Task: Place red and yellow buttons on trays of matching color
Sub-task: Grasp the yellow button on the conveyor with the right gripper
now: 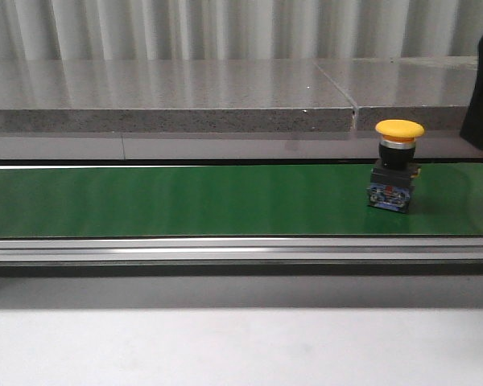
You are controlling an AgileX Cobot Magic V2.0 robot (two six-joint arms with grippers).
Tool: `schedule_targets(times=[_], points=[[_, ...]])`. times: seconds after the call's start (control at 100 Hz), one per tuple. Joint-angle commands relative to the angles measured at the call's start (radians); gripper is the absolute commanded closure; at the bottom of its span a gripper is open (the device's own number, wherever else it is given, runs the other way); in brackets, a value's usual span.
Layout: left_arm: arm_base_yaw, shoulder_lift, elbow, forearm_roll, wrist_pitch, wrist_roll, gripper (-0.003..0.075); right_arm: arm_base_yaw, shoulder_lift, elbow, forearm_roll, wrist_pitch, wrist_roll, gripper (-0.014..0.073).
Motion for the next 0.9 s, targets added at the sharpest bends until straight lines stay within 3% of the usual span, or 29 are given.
schedule_targets(times=[0.0,0.48,0.55,0.74,0.81,0.89], points=[[-0.006,0.0,-0.027,-0.005,-0.068,0.0,0.074,0.024,0.002,-0.022,0.018,-0.055,-0.02,0.0024],[-0.006,0.0,-0.027,-0.005,-0.068,0.0,0.074,0.082,0.133,-0.076,0.019,-0.161,-0.021,0.0038],[-0.006,0.0,-0.027,-0.005,-0.068,0.0,0.074,0.082,0.147,-0.083,0.019,-0.17,-0.021,0.011],[-0.006,0.0,-0.027,-0.005,-0.068,0.0,0.074,0.082,0.158,-0.083,0.019,-0.176,-0.02,0.0433],[-0.006,0.0,-0.027,-0.005,-0.068,0.0,0.074,0.082,0.158,-0.084,0.019,-0.17,-0.012,0.049],[-0.006,0.0,-0.027,-0.005,-0.068,0.0,0.074,0.081,0.155,-0.084,0.019,-0.166,0.01,0.0498]])
